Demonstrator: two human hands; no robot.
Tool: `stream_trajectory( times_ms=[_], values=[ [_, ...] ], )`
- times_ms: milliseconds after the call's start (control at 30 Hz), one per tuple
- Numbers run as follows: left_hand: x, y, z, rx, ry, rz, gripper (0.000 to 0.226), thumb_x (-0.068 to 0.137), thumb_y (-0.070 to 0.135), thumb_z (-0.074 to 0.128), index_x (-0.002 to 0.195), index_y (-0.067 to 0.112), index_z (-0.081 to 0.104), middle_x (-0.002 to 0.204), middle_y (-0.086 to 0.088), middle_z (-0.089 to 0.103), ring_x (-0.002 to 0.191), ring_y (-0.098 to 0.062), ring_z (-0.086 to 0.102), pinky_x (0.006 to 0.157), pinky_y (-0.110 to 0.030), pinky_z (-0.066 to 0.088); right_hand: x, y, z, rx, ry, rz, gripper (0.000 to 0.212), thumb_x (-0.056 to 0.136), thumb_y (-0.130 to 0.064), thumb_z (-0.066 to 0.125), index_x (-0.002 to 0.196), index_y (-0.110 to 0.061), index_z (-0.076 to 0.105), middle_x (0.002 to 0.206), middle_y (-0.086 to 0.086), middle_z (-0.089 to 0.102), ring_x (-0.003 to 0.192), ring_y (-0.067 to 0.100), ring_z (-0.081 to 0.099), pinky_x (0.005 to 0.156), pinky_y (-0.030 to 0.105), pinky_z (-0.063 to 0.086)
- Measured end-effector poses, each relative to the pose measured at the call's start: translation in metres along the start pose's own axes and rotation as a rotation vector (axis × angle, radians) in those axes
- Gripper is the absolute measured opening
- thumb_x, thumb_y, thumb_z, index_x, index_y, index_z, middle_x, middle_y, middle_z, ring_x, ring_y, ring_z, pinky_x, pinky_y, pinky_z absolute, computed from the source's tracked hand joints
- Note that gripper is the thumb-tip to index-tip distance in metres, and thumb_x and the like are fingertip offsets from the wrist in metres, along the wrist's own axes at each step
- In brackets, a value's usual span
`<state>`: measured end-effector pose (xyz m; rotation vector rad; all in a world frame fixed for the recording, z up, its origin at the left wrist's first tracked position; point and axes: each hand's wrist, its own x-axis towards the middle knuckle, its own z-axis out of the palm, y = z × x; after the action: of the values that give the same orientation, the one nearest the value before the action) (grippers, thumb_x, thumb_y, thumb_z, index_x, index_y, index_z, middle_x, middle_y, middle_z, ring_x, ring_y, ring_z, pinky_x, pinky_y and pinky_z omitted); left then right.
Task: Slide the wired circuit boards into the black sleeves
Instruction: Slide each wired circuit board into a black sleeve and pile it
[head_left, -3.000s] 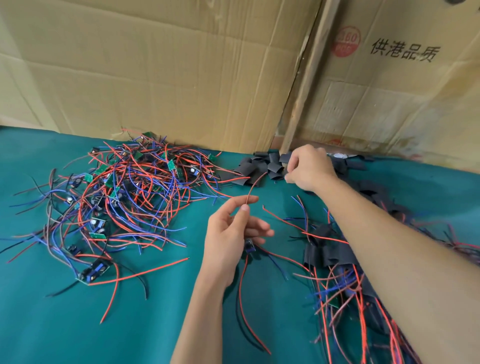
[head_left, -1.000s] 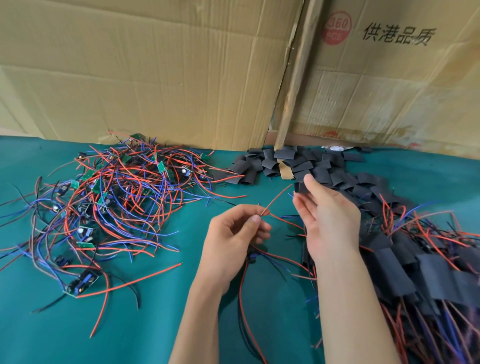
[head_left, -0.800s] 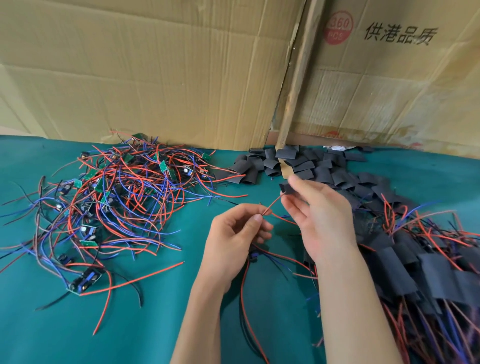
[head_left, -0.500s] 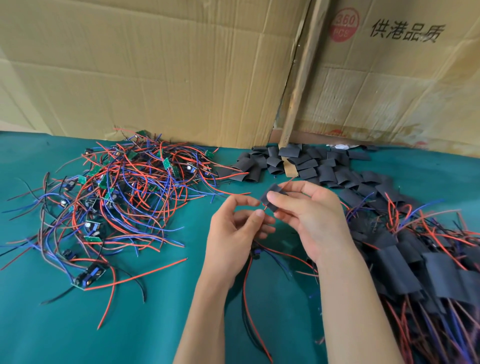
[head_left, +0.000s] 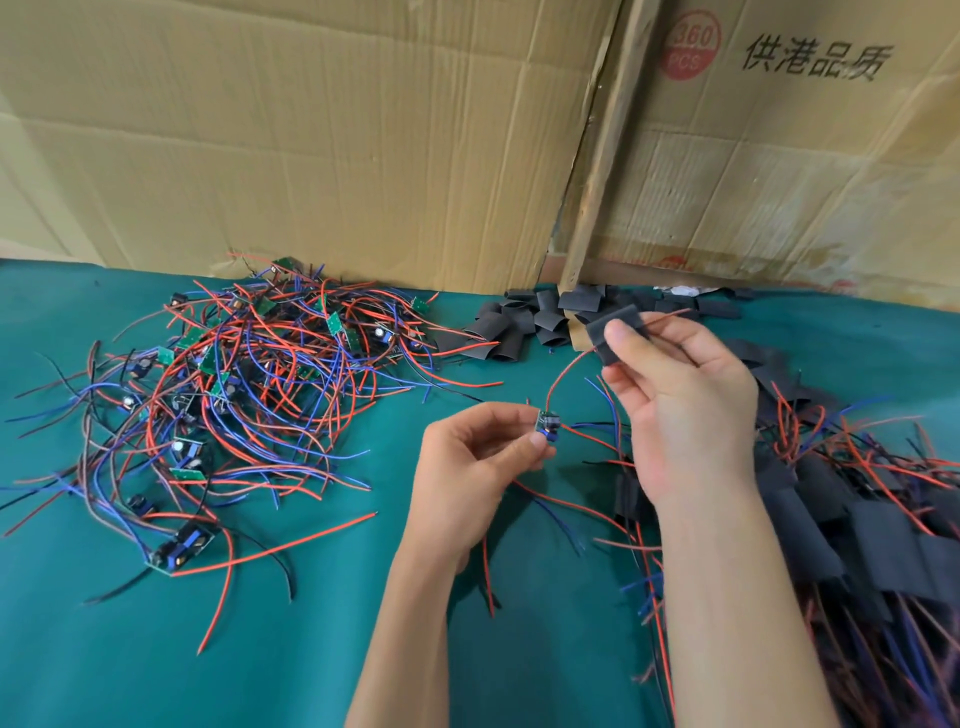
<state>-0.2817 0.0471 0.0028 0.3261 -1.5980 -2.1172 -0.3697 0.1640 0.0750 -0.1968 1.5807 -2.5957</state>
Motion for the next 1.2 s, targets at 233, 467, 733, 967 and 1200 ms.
stream_trajectory(
  times_ms=[233,467,733,967,1200],
  values=[
    [0.002,0.001,-0.004,-0.019,0.076,0.045,0.017,0.083,-0.003,0.073,0.091,0.012,0.077,0.079,-0.007,0.077,0.071,-0.016,0.074,0.068,-0.023,0.059,0.001,0.006,-0.001,-0.379,-0.058,-0.125,0.018,0.078,-0.008,0.086,0.088,-0.013,0.072,0.078,0.004,0.078,0.062,0.014,0.066,0.061,0.022,0.054],
    [0.002,0.000,-0.005,-0.026,0.101,0.046,0.018,0.084,-0.004,0.073,0.093,0.011,0.077,0.081,-0.005,0.078,0.073,-0.017,0.075,0.068,-0.021,0.057,-0.003,0.016,0.000,-0.564,-0.262,0.094,0.023,0.078,-0.014,0.086,0.097,-0.014,0.073,0.081,0.003,0.079,0.075,0.016,0.076,0.062,0.022,0.056],
    [0.001,-0.001,-0.005,0.054,0.110,0.058,0.015,0.079,-0.003,0.079,0.086,0.008,0.072,0.075,-0.007,0.075,0.066,-0.015,0.071,0.062,-0.022,0.055,-0.004,0.015,-0.003,-0.637,-0.328,0.082,0.023,0.078,-0.012,0.086,0.096,-0.018,0.074,0.078,0.002,0.079,0.069,0.011,0.073,0.063,0.022,0.057],
    [-0.001,0.002,-0.006,-0.028,0.158,0.075,0.017,0.079,0.004,0.080,0.088,0.010,0.066,0.072,-0.007,0.072,0.064,-0.019,0.066,0.059,-0.021,0.053,-0.004,0.012,-0.007,-0.469,-0.447,0.209,0.023,0.086,-0.005,0.078,0.106,-0.015,0.076,0.090,0.013,0.079,0.084,0.022,0.075,0.078,0.033,0.062],
    [-0.004,0.000,-0.003,0.062,0.235,0.105,0.016,0.092,0.008,0.070,0.080,0.012,0.062,0.065,-0.001,0.062,0.052,-0.012,0.056,0.054,-0.022,0.048,-0.009,0.017,0.000,-0.321,-0.559,0.296,0.028,0.090,0.005,0.067,0.113,-0.009,0.072,0.104,0.024,0.075,0.091,0.027,0.072,0.089,0.041,0.060]
  ],
)
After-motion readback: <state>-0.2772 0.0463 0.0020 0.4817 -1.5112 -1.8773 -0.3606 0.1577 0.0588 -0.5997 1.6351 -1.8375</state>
